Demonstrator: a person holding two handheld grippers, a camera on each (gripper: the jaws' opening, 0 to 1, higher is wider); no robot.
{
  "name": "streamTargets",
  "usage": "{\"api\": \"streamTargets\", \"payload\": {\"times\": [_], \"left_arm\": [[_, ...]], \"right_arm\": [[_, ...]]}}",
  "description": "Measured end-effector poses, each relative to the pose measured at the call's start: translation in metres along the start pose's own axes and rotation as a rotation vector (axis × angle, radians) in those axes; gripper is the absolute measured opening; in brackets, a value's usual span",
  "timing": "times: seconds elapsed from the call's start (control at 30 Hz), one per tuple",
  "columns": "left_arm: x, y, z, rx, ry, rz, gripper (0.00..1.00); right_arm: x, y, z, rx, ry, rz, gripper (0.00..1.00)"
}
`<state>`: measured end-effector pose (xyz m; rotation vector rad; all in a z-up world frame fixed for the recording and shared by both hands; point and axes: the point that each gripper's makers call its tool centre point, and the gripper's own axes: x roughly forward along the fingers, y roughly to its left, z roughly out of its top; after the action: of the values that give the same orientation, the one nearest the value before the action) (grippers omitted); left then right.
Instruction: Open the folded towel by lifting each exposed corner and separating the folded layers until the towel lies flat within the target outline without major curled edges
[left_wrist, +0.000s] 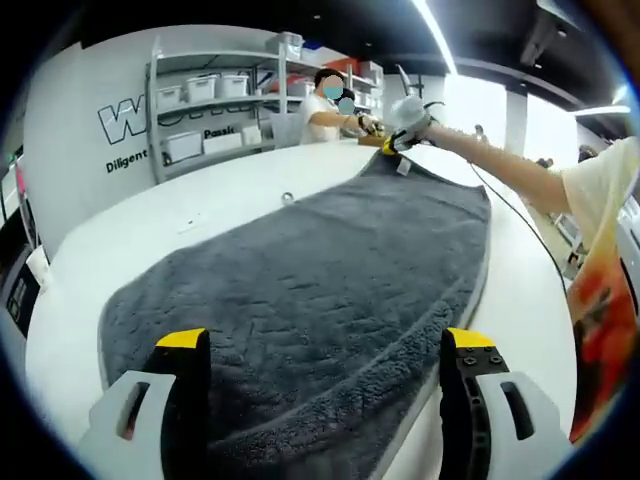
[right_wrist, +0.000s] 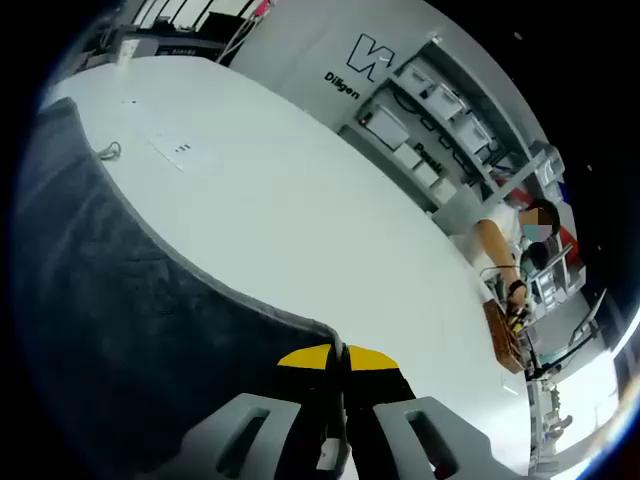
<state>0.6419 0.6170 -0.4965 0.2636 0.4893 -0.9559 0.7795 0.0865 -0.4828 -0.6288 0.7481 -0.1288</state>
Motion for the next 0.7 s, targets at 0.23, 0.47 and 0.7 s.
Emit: {"api": "streamTargets", "payload": {"times": [0.23, 0.47, 0.7], "left_arm": [[-0.001, 0.002, 0.001, -0.004, -0.004, 0.003, 0.93], [0.0, 0.003, 0.002, -0.004, -0.005, 0.004, 0.93], [-0.003, 0.004, 0.006, -0.006, -0.02, 0.007, 0.93]], "right_arm": [[0.029, -0.001, -0.021, -0.045, 0.101, -0.029, 0.0], [0.04, -0.003, -0.032, -0.049, 0.137, -0.068, 0.18], [0.01, -0.035, -0.026, 0.018, 0.108, -0.149, 0.52]]}}
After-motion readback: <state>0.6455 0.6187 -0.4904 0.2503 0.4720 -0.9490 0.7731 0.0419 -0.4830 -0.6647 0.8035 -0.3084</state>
